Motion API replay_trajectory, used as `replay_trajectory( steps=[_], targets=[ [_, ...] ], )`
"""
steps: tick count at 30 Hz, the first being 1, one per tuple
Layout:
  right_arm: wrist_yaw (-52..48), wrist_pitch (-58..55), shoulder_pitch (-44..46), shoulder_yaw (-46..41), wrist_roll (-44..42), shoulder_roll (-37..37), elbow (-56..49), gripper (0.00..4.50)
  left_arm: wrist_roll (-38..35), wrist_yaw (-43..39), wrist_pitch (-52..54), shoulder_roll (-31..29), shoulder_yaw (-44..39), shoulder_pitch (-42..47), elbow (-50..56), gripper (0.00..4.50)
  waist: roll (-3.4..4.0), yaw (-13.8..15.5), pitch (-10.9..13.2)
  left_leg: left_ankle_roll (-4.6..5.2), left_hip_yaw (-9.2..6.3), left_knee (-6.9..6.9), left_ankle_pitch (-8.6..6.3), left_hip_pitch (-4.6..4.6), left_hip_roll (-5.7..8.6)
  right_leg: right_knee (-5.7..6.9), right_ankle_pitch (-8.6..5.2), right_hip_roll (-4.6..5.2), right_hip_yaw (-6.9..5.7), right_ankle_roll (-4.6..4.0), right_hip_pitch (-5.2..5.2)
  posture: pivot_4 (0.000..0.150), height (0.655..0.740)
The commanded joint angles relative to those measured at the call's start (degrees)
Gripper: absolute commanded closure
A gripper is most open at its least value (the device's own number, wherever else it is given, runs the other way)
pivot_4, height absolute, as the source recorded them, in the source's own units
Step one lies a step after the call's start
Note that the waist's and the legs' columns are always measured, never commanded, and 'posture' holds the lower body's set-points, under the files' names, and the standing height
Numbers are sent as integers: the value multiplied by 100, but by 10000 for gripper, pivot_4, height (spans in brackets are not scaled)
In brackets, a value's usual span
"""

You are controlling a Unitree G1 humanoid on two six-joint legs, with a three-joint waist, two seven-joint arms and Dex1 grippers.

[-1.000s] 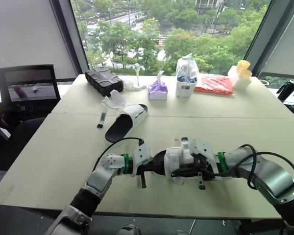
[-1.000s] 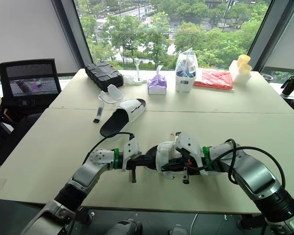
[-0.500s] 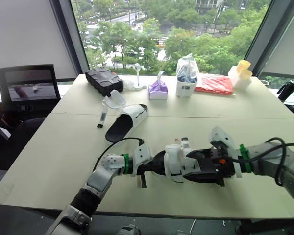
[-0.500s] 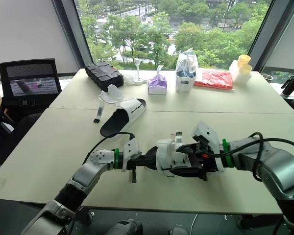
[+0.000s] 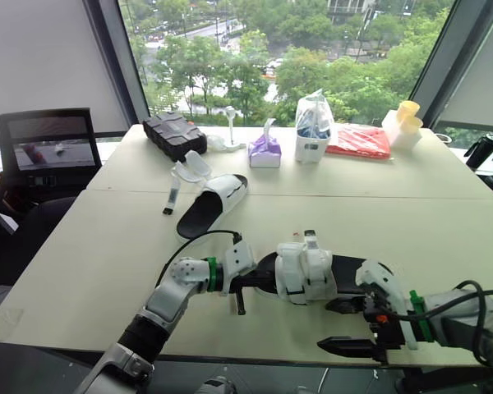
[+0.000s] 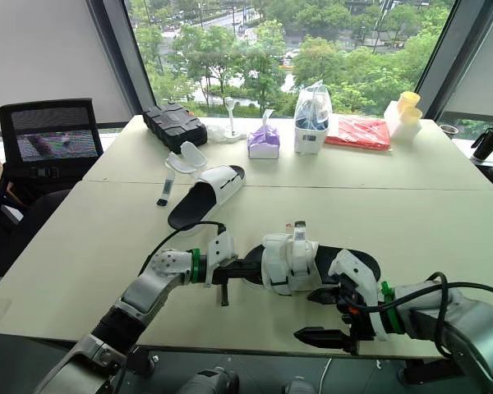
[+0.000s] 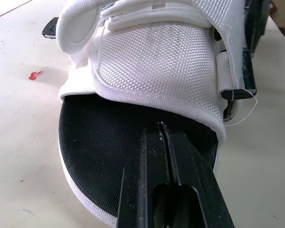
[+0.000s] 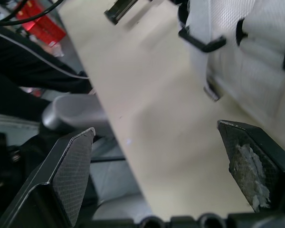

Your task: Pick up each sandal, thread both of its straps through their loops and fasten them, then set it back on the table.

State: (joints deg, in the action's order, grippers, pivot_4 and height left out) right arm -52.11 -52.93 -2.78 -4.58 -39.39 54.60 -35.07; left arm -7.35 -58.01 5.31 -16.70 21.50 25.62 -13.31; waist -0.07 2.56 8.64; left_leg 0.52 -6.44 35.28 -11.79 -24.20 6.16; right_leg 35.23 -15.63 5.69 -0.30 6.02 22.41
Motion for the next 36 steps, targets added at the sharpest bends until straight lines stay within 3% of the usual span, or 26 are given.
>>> replay_trajectory(
  steps=[1, 16, 19, 26, 36],
  targets=[
    [124, 179, 127, 33, 85, -97, -49, 325, 363, -43, 185, -67, 326, -197, -431, 45000, 0, -2, 0, 0, 0, 0, 0, 0, 0, 0, 0, 0, 0, 0, 1, 1500, 7400],
    [455, 191, 935, 935, 271, -837, 468, 325, 354, -1, 259, -61, 326, -227, -342, 45000, -1, -22, 0, 0, -2, 0, 0, 13, -1, 1, 0, -2, 0, 0, 2, 1500, 7400],
    [437, 206, 1043, 1174, 385, -954, 600, 8266, 351, -4, 263, -65, 336, -238, -322, 45000, 0, -23, -1, 0, -2, 0, 0, 23, -2, 2, 1, -3, 0, -1, -1, 1500, 7400],
    [414, 206, 1217, 1387, 607, -1036, 829, 44744, 354, 5, 274, -55, 335, -260, -300, 45000, -1, -18, 0, 0, -3, -4, 0, 20, 1, 1, 0, -2, 0, 2, 4, 1500, 7400],
    [-184, 31, 634, 1558, 516, -538, 684, 44744, 350, 3, 289, -52, 336, -292, -266, 45000, 2, -11, -3, 2, -2, -5, -2, 26, 2, 0, -3, 0, 0, 6, -2, 1500, 7400]
  ],
)
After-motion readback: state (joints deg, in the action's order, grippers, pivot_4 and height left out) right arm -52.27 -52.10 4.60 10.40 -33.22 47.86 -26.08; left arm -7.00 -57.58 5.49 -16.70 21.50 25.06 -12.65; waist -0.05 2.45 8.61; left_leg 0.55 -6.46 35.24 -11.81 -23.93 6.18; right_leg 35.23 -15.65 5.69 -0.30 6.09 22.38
